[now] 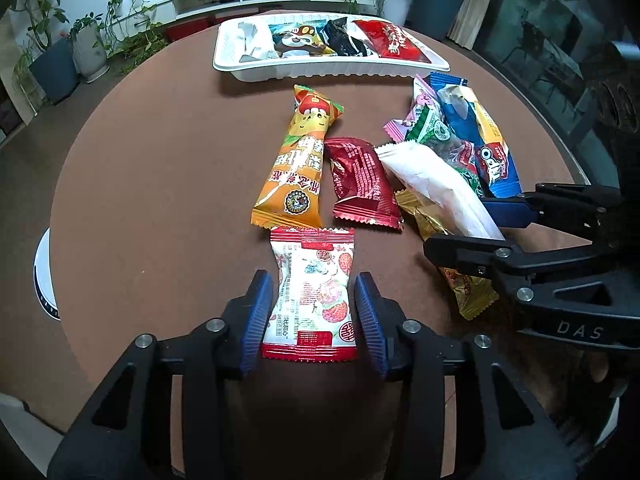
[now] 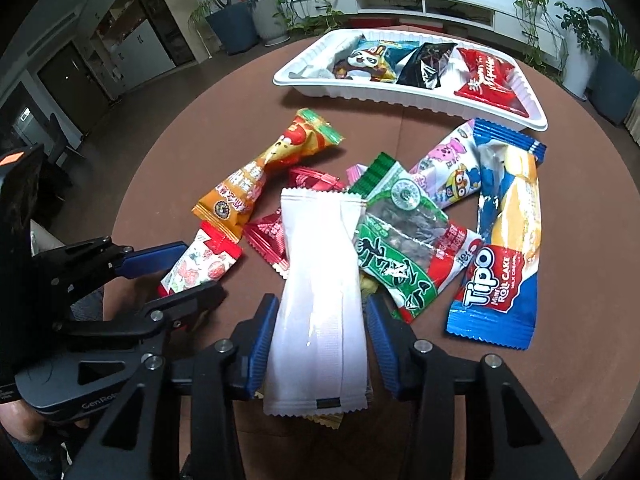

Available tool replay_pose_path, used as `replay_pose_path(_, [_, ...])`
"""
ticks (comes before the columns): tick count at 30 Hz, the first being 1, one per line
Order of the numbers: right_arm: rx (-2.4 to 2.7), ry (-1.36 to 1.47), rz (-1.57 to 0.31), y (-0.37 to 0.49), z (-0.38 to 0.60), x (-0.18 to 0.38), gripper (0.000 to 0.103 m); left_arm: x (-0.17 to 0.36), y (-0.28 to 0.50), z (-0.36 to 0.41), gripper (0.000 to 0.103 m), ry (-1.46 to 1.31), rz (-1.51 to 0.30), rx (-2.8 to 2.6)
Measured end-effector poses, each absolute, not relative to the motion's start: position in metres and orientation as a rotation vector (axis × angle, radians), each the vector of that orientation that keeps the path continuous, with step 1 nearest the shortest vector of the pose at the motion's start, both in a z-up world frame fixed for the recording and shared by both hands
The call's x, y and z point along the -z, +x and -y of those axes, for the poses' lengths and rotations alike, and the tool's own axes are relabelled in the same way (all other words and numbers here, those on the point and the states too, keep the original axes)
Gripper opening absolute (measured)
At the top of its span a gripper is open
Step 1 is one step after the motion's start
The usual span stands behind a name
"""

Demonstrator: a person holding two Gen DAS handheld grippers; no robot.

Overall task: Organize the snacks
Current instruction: 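Grasp the pink-and-white candy packet with left tool while right tool grasps white wrapper, then lift the pink-and-white packet with left tool while right tool lifts white wrapper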

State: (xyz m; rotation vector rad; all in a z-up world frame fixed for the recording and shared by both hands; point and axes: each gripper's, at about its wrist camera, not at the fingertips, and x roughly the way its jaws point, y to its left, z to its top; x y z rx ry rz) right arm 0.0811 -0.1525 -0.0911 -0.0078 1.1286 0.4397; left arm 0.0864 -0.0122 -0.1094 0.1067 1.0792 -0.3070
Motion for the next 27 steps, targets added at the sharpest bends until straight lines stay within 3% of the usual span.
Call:
replay_pose_path(7, [-0.437, 0.020, -1.129, 0.080, 0.158, 0.091, 0.040, 0.109, 0.086, 0.011, 0.041, 0.116, -1.074, 0.327])
replay_pose_path(12, [-0.443, 0.039, -1.125, 0.077, 0.160, 0.088, 0.034, 0.109, 0.086, 0.009, 0.033, 0.128, -1.075, 0.332])
replay_pose_path(27, [-0.459, 0.105, -1.148, 0.067, 0.170, 0.087, 0.033, 0.109, 0.082, 0.002, 0.030, 0.091, -1.066, 0.356])
